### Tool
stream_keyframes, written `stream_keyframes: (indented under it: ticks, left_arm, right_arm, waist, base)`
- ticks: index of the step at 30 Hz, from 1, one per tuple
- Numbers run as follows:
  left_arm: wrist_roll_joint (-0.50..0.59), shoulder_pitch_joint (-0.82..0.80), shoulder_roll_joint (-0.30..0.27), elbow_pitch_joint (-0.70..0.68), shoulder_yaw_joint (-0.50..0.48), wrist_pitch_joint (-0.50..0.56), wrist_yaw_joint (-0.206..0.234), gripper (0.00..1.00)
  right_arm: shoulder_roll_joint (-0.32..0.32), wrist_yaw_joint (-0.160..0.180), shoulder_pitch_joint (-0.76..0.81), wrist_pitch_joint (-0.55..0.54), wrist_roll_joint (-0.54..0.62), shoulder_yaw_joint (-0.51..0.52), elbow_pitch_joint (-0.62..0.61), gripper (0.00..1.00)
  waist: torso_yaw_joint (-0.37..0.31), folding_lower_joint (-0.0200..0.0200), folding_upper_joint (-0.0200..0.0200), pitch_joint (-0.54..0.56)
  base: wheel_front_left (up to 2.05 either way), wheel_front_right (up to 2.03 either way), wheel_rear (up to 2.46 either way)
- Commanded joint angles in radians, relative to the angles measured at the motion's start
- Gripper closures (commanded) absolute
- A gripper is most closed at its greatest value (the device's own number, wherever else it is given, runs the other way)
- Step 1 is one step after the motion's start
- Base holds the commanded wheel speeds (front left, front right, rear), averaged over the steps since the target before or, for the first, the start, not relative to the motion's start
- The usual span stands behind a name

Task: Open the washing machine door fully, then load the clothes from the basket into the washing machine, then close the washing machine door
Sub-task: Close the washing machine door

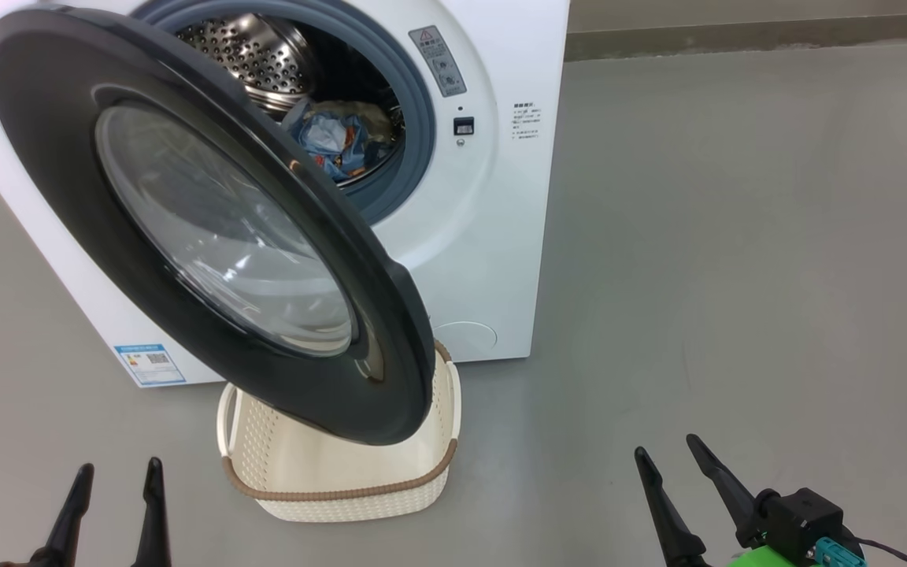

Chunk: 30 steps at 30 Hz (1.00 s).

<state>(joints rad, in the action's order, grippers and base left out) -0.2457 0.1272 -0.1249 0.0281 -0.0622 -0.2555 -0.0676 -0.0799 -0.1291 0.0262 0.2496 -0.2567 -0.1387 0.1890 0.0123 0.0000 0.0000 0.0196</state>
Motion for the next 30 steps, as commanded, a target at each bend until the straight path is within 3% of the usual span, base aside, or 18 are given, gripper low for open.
stream_keyframes:
  ticks: [1, 30]
  left_arm:
    - [0.019, -0.018, -0.009, -0.026, -0.039, -0.006, -0.003, 0.0]
    - [0.086, 0.007, 0.046, 0.01, -0.077, -0.006, -0.017, 0.0]
  right_arm:
    - [0.0, -0.002, -0.013, 0.012, 0.006, -0.019, -0.027, 0.0]
    - [0.001, -0.002, -0.021, 0.012, 0.013, -0.019, -0.027, 0.0]
  waist:
    - [-0.001, 0.0, 0.0, 0.0]
    - [-0.006, 0.0, 0.0, -0.005]
  base:
    - [0.0, 0.0, 0.0]
    - [0.0, 0.0, 0.0]
